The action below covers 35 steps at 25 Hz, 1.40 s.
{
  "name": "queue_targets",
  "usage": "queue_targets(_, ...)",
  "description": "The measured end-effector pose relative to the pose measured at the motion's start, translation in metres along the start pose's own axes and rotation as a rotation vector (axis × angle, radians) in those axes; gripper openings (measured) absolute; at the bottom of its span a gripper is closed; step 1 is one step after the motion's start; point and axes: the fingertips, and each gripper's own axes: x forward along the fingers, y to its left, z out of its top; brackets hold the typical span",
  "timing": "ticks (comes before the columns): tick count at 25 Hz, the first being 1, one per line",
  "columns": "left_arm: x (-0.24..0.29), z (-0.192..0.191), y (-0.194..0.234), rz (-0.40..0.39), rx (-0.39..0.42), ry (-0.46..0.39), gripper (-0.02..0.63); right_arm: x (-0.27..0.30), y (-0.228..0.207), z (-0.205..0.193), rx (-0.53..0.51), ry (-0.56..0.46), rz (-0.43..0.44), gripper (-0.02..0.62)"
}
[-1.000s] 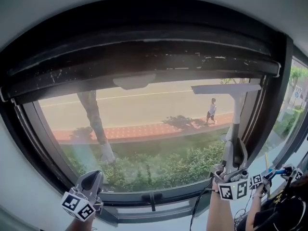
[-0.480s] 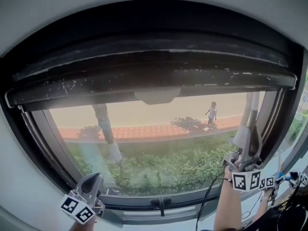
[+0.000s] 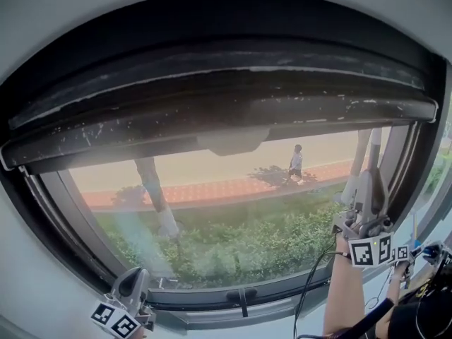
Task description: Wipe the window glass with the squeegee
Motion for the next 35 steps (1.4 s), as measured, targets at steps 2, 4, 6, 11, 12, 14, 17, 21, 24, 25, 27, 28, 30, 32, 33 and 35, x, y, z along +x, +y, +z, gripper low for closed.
queue_targets(2,0.001,-0.005,-0.002,-0.016,-0.014,0.012,0.005,-0.005,0.001,-0.002,0.009,0.019,-0.006,0.101)
queue_targets(4,0.003,-0.008,-0.005,-0.035,-0.02,0.014,0.005,-0.012,0.002,-0.003,0.011,0.036,-0.013,0.101)
queue_targets(6,0.005,-0.01,-0.008,-0.059,-0.018,0.012,0.005,-0.019,0.003,-0.004,0.01,0.05,-0.018,0.101)
queue_targets(11,0.001,-0.027,-0.014,-0.092,-0.033,0.035,0.005,-0.042,0.009,-0.012,0.031,0.091,-0.039,0.101)
queue_targets(12,-0.002,-0.031,-0.015,-0.095,-0.036,0.042,0.005,-0.048,0.009,-0.013,0.033,0.101,-0.042,0.101)
queue_targets(14,-0.005,-0.038,-0.014,-0.095,-0.039,0.06,0.005,-0.059,0.011,-0.017,0.04,0.116,-0.045,0.101)
queue_targets(17,-0.004,-0.04,-0.018,-0.116,-0.028,0.072,0.005,-0.071,0.013,-0.021,0.062,0.138,-0.052,0.101)
queue_targets(21,-0.004,-0.038,-0.028,-0.142,0.009,0.052,0.005,-0.087,0.014,-0.025,0.078,0.175,-0.057,0.101)
queue_targets(24,-0.008,-0.043,-0.032,-0.147,0.007,0.059,0.005,-0.1,0.016,-0.028,0.089,0.199,-0.061,0.101)
queue_targets(25,-0.008,-0.046,-0.033,-0.147,0.002,0.066,0.005,-0.103,0.017,-0.029,0.093,0.206,-0.06,0.101)
queue_targets(27,-0.009,-0.052,-0.036,-0.158,0.001,0.082,0.005,-0.109,0.018,-0.032,0.099,0.219,-0.06,0.101)
queue_targets(28,-0.01,-0.054,-0.038,-0.165,0.003,0.087,0.005,-0.113,0.018,-0.033,0.102,0.226,-0.06,0.101)
queue_targets(30,-0.013,-0.057,-0.041,-0.17,0.003,0.092,0.005,-0.121,0.019,-0.036,0.112,0.239,-0.062,0.101)
queue_targets(32,-0.014,-0.059,-0.043,-0.168,0.0,0.094,0.005,-0.128,0.02,-0.038,0.124,0.251,-0.063,0.101)
queue_targets(33,-0.015,-0.06,-0.044,-0.166,0.0,0.096,0.005,-0.132,0.02,-0.04,0.13,0.256,-0.063,0.103)
queue_targets(35,-0.018,-0.062,-0.044,-0.159,0.001,0.109,0.005,-0.139,0.022,-0.043,0.144,0.267,-0.068,0.103)
